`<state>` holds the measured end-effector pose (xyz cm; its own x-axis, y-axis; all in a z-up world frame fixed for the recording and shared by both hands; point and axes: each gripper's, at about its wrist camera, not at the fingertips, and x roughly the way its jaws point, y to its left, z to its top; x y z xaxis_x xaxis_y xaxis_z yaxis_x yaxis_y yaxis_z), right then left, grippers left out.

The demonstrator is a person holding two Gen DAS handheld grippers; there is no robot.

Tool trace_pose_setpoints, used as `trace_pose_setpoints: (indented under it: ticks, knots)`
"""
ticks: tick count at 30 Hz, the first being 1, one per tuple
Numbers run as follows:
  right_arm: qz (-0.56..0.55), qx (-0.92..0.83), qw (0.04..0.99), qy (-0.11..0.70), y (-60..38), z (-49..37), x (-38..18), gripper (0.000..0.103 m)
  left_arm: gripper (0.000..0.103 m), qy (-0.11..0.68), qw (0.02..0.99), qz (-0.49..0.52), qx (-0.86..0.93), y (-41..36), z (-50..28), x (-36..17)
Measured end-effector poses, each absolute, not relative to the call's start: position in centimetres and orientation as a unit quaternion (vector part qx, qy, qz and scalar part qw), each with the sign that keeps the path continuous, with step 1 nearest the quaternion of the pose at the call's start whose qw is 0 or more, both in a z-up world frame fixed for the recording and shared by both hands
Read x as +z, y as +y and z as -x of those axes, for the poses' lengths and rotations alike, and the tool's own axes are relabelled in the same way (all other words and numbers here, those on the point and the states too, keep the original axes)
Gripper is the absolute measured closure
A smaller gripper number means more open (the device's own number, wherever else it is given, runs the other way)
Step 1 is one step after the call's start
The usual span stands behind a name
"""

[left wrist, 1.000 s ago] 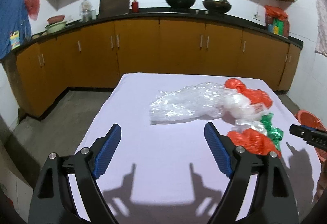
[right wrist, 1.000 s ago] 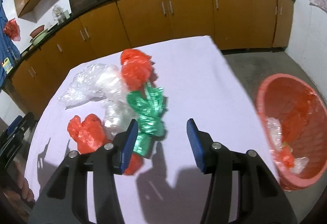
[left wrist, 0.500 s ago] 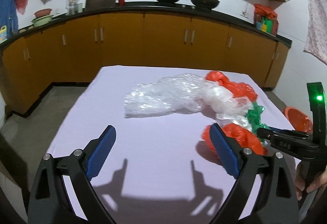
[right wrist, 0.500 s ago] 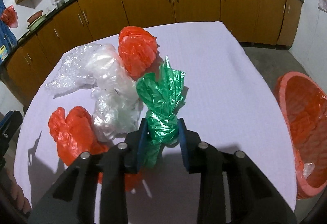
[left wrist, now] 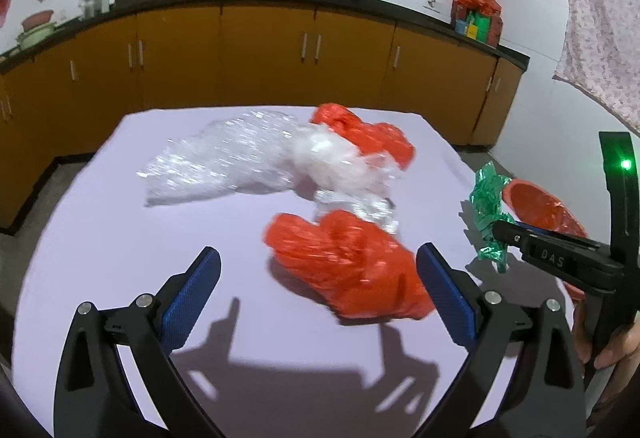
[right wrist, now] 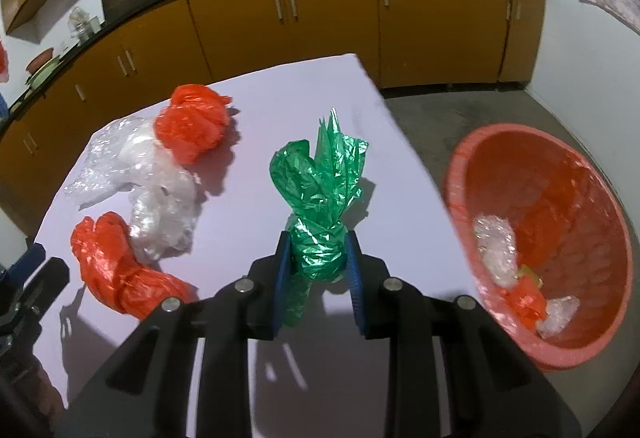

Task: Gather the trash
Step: 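Grasp the green bag with the right gripper while the left grasps an orange bag, then carry the green and orange bags over the basket and open both grippers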

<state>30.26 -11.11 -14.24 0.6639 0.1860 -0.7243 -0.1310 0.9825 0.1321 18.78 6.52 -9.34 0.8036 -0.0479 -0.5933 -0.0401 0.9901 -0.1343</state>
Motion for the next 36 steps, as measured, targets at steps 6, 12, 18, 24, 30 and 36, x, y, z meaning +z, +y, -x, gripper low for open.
trace_pose_setpoints:
  ticks: [6,12,18,24,30,36]
  knots:
    - [-0.043,0.076,0.911,0.404,-12.9,-29.5,-14.5,0.076,0.005,0.339,0.939,0.064,0.001,4.6,-20.8,-10.2]
    - [-0.047,0.078,0.911,0.403,-13.1,-29.2,-14.4,0.076,0.014,0.363,0.928,0.081,0.014,4.8,-21.8,-11.2]
    - [-0.048,0.08,0.911,0.402,-13.1,-29.0,-14.4,0.076,0.05,0.37,0.925,0.087,0.001,5.0,-21.8,-11.4]
    - [-0.047,0.082,0.912,0.399,-13.0,-28.6,-14.0,0.076,0.057,0.363,0.927,0.092,0.001,6.3,-20.7,-10.8]
    - [-0.047,0.089,0.915,0.391,-12.7,-27.7,-13.2,0.076,0.057,0.349,0.932,0.093,0.021,8.4,-19.3,-9.8]
    - [-0.046,0.097,0.919,0.38,-12.5,-26.8,-12.1,0.076,0.057,0.332,0.938,0.093,0.036,9.8,-18.7,-8.5]
